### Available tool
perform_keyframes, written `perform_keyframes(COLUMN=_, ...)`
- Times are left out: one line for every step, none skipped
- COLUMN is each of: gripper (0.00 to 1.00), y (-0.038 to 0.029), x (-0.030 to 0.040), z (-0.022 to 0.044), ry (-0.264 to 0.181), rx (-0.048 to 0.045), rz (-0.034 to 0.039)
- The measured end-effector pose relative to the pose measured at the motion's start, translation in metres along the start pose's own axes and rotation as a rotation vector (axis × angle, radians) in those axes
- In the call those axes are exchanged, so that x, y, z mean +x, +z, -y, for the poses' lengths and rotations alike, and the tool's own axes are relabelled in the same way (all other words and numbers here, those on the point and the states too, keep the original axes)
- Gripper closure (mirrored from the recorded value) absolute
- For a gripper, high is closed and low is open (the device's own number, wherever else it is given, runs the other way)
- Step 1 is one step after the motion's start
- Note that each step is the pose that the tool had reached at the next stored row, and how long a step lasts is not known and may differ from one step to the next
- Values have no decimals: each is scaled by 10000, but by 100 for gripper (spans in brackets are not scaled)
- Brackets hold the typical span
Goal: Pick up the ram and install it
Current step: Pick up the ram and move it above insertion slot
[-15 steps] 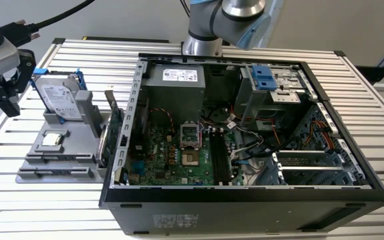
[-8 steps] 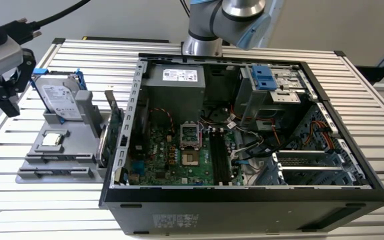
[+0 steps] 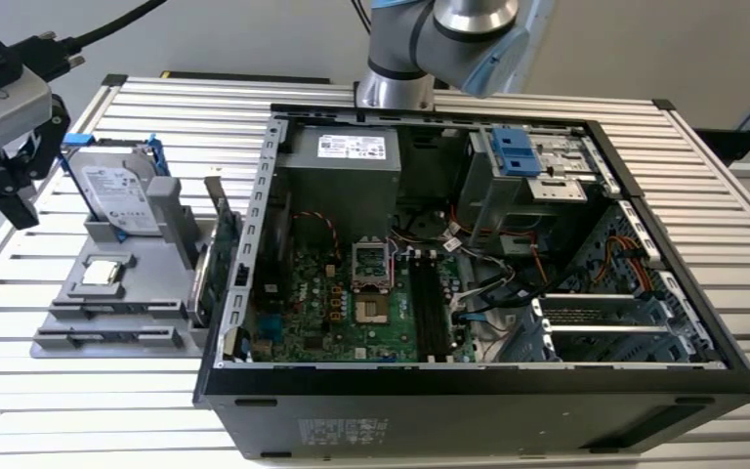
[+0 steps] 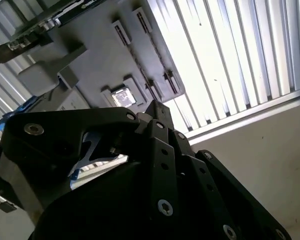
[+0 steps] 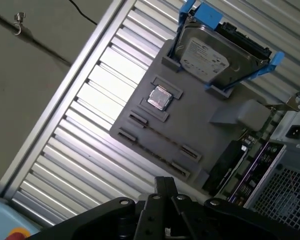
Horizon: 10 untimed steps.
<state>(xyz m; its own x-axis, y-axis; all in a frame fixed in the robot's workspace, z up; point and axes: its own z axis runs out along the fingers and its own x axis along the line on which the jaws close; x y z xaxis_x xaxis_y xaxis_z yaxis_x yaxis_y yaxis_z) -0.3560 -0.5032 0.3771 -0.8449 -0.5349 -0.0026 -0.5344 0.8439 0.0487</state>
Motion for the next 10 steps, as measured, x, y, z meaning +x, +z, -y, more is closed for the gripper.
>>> perform_keyframes(gripper=100, y=0, x=0, z=0, ry=-60, rx=0, rz=-4)
perform_keyframes(gripper=100, y=0, x=0, z=0, ry=-138, rx=0, rz=-7)
perform_keyframes(gripper=100, y=0, x=0, z=0, ry=-202, rx=-1, rz=-10)
perform_keyframes(gripper=100, y=0, x=0, z=0, ry=-270, rx=-1, rz=-14)
perform_keyframes(gripper=100, y=0, x=0, z=0, ry=-335, rx=-1, rz=-17)
perform_keyframes(gripper=100, y=0, x=0, z=0, ry=-392, rx=-1, rz=-19)
perform_keyframes(gripper=100, y=0, x=0, z=0, ry=-465, rx=-1, rz=-23)
perform_keyframes(gripper=100, y=0, x=0, z=0, ry=-531, rx=-2, rz=-26)
perform_keyframes(gripper=100, y=0, x=0, z=0, ry=-594, rx=-2, rz=-30)
perform_keyframes(gripper=100, y=0, x=0, z=0, ry=-660, rx=-2, rz=-33)
